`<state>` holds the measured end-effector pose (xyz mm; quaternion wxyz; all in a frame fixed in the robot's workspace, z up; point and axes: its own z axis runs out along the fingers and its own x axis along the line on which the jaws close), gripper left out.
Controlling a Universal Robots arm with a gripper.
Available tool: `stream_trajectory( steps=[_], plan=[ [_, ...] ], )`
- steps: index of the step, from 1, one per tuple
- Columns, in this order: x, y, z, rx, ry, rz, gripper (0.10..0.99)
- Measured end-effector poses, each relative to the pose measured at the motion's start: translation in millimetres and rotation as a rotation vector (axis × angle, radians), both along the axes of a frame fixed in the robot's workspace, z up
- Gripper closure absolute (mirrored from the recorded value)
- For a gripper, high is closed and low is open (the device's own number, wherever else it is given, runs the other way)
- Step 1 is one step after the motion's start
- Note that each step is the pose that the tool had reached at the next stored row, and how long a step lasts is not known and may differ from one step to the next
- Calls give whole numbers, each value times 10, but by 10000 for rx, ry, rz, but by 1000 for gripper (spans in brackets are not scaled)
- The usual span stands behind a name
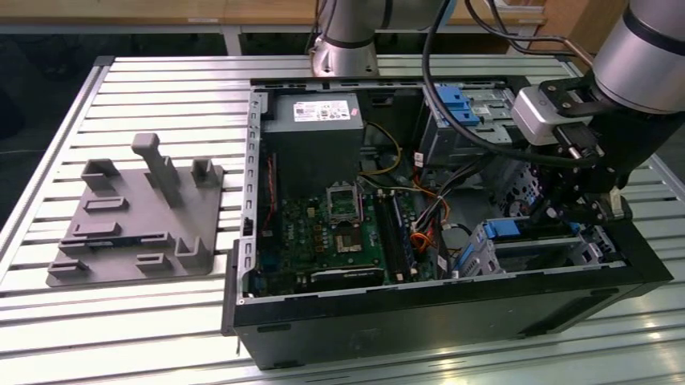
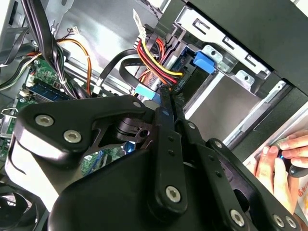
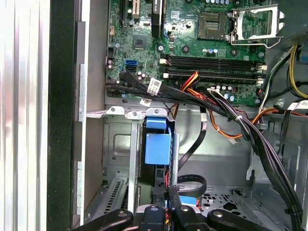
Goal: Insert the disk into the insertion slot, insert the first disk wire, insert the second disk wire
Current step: 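Insert the second disk wire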
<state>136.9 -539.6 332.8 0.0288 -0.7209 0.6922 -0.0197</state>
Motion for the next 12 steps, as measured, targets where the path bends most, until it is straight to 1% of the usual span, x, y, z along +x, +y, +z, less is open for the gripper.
stream_trajectory(
  steps=[12],
  plan=[
    [5,0,-36,-5,4,0,937]
  ],
)
